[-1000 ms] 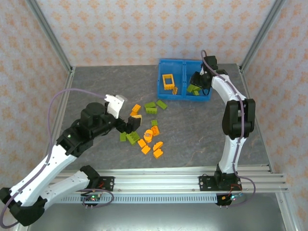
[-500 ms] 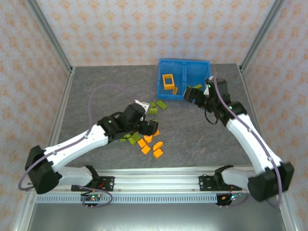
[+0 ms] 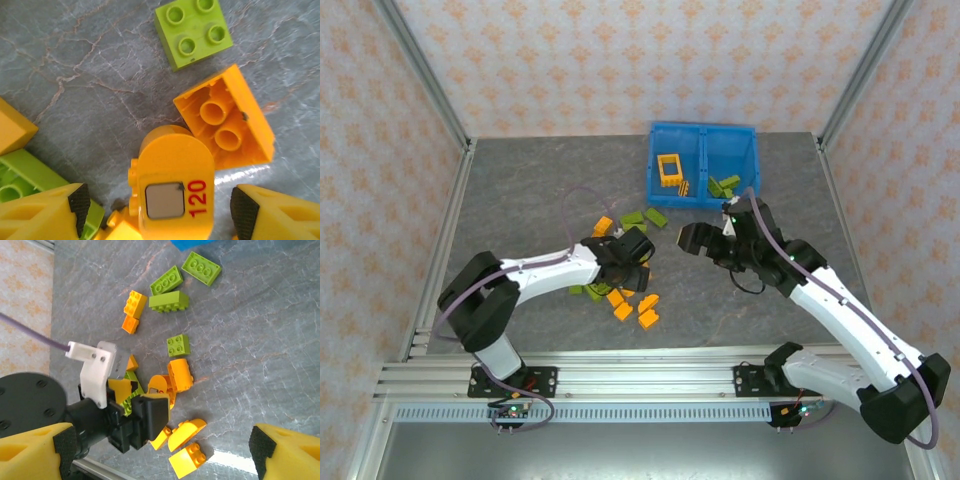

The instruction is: Sort the legos into containers by color

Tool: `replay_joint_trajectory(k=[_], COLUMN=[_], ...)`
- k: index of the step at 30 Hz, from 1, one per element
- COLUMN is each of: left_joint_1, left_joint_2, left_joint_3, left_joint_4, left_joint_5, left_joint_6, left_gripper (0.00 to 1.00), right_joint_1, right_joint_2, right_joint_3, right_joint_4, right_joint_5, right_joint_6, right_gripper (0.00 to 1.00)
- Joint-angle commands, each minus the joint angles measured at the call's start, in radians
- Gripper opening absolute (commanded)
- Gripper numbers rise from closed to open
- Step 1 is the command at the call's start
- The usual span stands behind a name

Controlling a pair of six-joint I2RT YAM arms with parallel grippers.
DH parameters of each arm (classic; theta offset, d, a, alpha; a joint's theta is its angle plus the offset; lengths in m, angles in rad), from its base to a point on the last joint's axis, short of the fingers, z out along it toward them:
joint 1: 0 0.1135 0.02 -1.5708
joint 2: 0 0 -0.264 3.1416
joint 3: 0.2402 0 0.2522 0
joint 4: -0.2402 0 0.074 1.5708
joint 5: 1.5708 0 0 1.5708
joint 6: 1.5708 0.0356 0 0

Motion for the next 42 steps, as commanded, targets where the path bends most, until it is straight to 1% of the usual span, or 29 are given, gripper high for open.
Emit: replay_joint_trajectory(k=[1,5,8,11,13,17,19,21,24,25,28,31,33,37,39,42], left_joint_1=[-0.012,-0.012,-0.011,-0.010,-0.007,0.006,0.025,0.051,0.087,0.093,0.107,0.126,0.130,0.134,0.144,0.163], left_joint_2=[0.030,0.079,0.079,0.051,0.009,-0.076,-0.088,-0.074,0.005,0.046,0.189,0.368,0.478,0.693,0.759,0.794], left_joint_3=[0.032,0.044,0.043,0.050,0.067,0.152,0.216,0.293,0.465,0.547,0.770,0.971,1.115,1.413,1.496,1.494], left_joint_4=[0.004,0.008,0.006,-0.008,-0.035,-0.098,-0.108,-0.102,-0.095,-0.096,-0.093,-0.086,-0.093,-0.195,-0.221,-0.188], left_joint_5=[-0.011,0.003,0.000,-0.005,-0.021,-0.081,-0.095,-0.081,-0.065,-0.071,-0.094,-0.109,-0.138,-0.236,-0.271,-0.265], left_joint_6=[0.007,-0.001,-0.009,-0.011,-0.011,0.010,0.063,0.098,0.152,0.174,0.219,0.236,0.258,0.285,0.256,0.224], left_gripper=[0.72,0.53,0.44,0.36,0.34,0.34,0.34,0.33,0.33,0.33,0.33,0.33,0.33,0.33,0.33,0.34], right_joint_1=[0.011,0.020,0.028,0.033,0.035,0.037,0.037,0.037,0.037,0.037,0.037,0.037,0.037,0.037,0.037,0.037], right_joint_2=[-0.023,-0.022,-0.025,-0.030,-0.034,-0.048,-0.066,-0.086,-0.114,-0.120,-0.137,-0.158,-0.176,-0.209,-0.218,-0.208], right_joint_3=[-0.005,0.005,0.019,0.047,0.067,0.102,0.115,0.127,0.136,0.135,0.131,0.116,0.106,0.104,0.099,0.099], right_joint_4=[-0.033,-0.051,-0.084,-0.124,-0.150,-0.190,-0.190,-0.182,-0.163,-0.158,-0.156,-0.153,-0.157,-0.183,-0.183,-0.172], right_joint_5=[0.045,0.042,0.026,-0.016,-0.062,-0.141,-0.138,-0.114,-0.066,-0.051,-0.018,-0.004,0.007,0.034,0.046,0.035], right_joint_6=[0.024,0.018,0.012,-0.006,-0.020,-0.029,-0.024,-0.017,-0.009,-0.006,0.001,0.015,0.024,0.029,0.025,0.019], right_gripper=[0.90,0.90,0.90,0.89,0.88,0.88,0.87,0.87,0.88,0.87,0.88,0.88,0.87,0.88,0.87,0.88])
